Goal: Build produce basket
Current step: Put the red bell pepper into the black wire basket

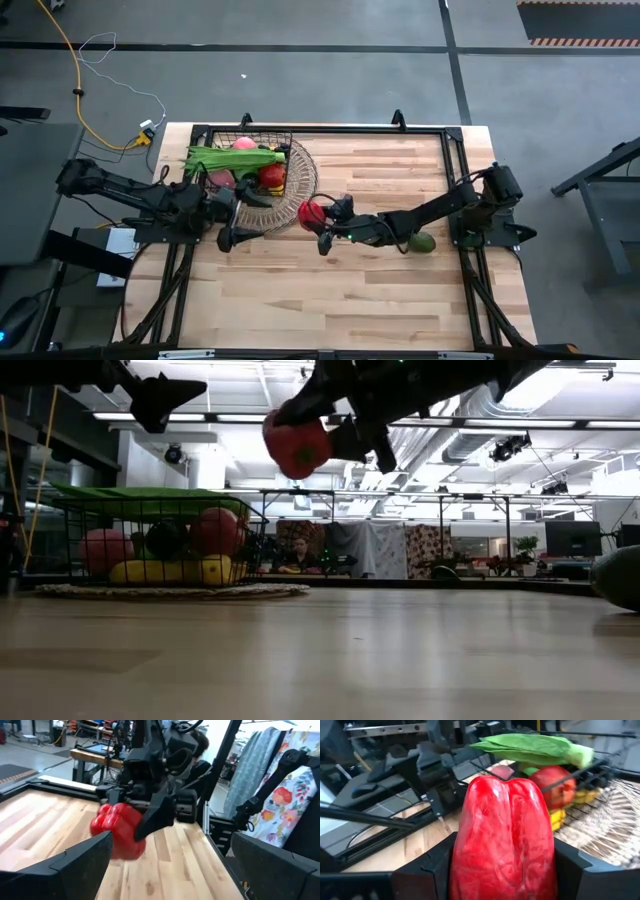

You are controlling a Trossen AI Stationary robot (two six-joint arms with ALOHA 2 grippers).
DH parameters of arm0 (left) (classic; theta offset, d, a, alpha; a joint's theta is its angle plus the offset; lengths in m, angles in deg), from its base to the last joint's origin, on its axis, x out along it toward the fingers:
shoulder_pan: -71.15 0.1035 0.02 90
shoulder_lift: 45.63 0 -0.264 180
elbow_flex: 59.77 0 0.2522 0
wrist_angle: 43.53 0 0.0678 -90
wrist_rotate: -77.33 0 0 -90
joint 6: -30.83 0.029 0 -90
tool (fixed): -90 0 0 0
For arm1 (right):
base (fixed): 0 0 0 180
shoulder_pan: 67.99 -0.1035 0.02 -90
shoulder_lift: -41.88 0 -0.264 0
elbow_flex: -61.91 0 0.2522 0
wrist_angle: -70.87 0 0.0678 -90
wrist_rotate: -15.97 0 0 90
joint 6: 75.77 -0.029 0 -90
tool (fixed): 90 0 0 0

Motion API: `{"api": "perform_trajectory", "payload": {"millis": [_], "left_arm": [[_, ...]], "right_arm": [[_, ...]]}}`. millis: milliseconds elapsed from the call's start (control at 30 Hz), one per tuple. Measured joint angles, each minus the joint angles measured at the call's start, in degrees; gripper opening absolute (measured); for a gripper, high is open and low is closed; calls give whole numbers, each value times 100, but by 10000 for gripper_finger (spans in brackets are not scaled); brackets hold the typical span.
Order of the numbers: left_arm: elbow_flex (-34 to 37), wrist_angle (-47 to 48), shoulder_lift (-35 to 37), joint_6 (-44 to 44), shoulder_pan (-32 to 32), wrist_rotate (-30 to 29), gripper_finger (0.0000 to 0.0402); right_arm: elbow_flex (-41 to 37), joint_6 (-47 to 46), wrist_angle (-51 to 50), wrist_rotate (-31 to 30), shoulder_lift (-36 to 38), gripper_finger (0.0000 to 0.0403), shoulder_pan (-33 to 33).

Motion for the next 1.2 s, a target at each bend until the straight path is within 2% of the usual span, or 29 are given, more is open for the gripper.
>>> {"api": "perform_trajectory", "payload": {"millis": [200, 367, 567, 767, 900, 1100, 1200], "left_arm": [[0, -787, -476, 20, -188, -107, 392], [0, -856, -703, 60, -305, -210, 392], [193, -1214, -978, 23, -553, -615, 392], [312, -1966, -1419, 191, -748, -762, 392], [340, -2611, -1813, 497, -853, -816, 392], [345, -3224, -2367, 670, -890, -1144, 392], [345, -3470, -2605, 655, -892, -1491, 392]], "right_arm": [[0, 510, 625, 469, -161, 214, 25], [-4, 982, 1097, 799, -161, 214, 29], [-4, 1402, 1715, 1271, -159, 214, 109], [1, 1495, 1855, 1456, -157, 214, 173], [11, 1561, 1848, 1802, -157, 214, 211], [11, 1648, 1839, 1969, -157, 214, 211], [13, 1699, 1841, 2201, -157, 214, 211]]}}
